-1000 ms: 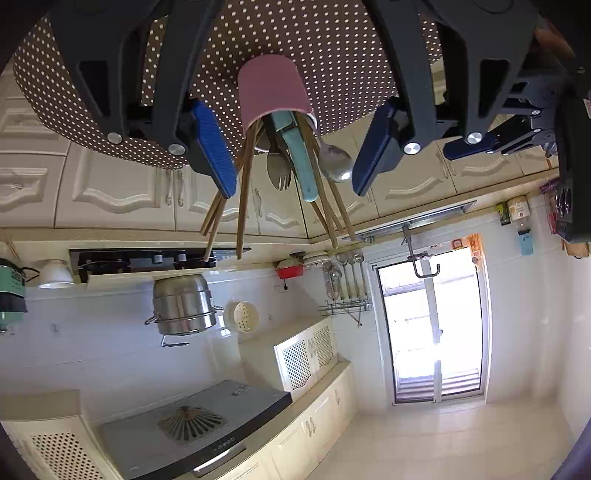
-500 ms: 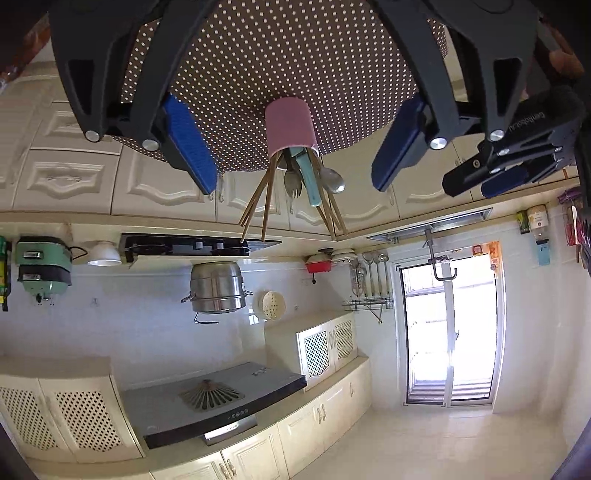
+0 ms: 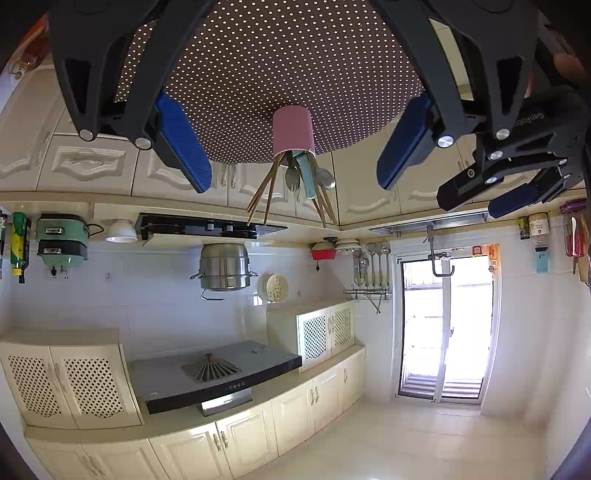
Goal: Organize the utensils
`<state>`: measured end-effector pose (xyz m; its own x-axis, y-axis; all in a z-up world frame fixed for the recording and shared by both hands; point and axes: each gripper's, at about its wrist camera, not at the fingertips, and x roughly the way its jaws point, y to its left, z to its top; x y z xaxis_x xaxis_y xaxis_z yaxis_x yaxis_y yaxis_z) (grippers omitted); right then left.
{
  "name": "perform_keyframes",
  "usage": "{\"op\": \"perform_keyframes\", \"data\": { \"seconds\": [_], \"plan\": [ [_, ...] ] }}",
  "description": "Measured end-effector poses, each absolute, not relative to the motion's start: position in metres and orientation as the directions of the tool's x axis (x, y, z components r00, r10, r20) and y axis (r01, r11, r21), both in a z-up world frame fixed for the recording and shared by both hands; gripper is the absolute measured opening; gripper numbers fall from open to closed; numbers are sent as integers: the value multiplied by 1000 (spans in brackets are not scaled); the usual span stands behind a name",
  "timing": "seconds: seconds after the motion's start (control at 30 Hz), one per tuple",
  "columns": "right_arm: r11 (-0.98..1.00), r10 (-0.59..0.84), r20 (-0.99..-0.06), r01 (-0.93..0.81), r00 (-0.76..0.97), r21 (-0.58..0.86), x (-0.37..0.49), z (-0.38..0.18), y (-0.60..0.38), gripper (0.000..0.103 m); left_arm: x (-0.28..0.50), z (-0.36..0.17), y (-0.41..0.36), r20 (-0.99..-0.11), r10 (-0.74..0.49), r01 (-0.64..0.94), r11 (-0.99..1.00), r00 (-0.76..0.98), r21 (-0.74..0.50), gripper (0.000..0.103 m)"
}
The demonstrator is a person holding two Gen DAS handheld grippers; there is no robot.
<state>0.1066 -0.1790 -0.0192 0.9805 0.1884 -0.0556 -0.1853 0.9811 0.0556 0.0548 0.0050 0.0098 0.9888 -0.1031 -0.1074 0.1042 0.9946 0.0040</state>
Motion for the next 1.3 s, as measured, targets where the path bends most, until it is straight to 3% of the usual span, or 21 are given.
{"op": "perform_keyframes", "data": {
  "seconds": [0.5, 1.3],
  "plan": [
    [982, 187, -15, -186, 982, 38, 81, -9, -177, 90, 24, 25, 0, -37, -60, 62, 997, 998, 44, 89],
    [981, 193, -26, -192, 981, 34, 81, -9, -175, 91, 23, 22, 0, -37, -56, 58, 998, 998, 39, 89]
  ]
}}
